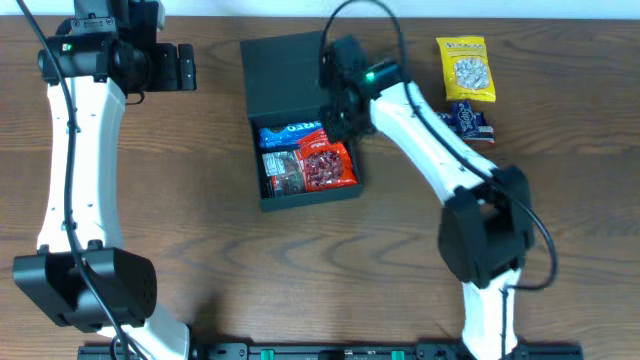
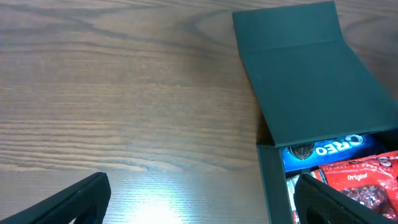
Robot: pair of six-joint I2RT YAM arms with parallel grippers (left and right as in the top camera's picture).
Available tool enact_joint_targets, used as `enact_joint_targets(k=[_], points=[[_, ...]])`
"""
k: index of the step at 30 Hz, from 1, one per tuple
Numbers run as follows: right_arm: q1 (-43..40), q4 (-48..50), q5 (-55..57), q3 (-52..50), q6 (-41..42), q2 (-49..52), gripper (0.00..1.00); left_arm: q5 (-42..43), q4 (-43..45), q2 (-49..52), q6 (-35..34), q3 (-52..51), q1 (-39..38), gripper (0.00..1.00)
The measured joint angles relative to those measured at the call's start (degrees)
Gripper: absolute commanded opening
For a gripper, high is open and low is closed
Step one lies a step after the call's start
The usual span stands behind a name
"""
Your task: Pack container
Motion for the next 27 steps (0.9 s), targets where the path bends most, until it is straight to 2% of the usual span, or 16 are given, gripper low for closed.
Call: enact_joint_targets(k=[7,27], points=[[0.00,0.61,1.29,-0.26,0.15,-1.84,0.01,-0.02,-0.04,0.00,0.00,0.00,0.02,0.95],[0.31,1.90,1.46,-1.18,1.29,7.30,0.01,0.00,-0.74,0.00,0.00,0.00,0.00,0.95]])
